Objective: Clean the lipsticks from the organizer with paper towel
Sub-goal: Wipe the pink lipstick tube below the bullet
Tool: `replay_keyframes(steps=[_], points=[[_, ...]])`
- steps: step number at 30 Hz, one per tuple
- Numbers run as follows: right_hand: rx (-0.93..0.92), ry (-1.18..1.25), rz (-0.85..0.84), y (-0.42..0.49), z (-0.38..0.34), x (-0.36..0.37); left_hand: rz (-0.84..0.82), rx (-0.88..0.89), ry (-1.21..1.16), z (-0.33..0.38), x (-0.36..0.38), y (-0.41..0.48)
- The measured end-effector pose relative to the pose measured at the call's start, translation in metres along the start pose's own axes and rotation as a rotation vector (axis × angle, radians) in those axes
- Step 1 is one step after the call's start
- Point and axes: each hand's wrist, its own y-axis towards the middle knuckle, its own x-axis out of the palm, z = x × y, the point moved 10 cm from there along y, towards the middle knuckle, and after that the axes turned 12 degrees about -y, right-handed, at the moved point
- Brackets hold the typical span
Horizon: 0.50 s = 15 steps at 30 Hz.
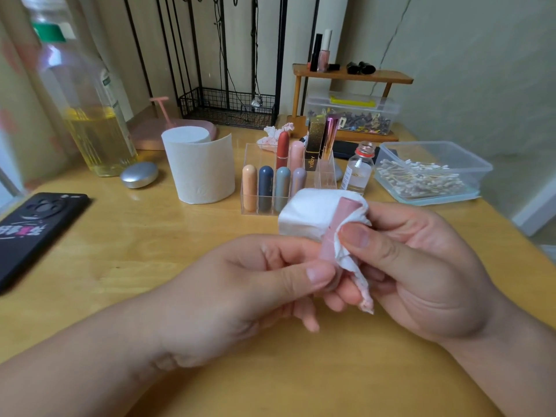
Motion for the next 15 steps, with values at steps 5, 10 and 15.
replay_keyframes(steps=[5, 10, 15], points=[[-0.053, -0.044, 0.034, -0.001, -0.005, 0.004, 0.276, 0.152, 0.235, 0.011, -0.017, -0.007], [-0.046, -0.115, 0.076, -0.004, -0.006, 0.003, 0.25, 0.146, 0.211, 0.014, -0.02, -0.008], [-0.002, -0.117, 0.01, -0.004, -0.002, 0.002, -0.066, -0.008, -0.089, 0.001, 0.009, -0.002]])
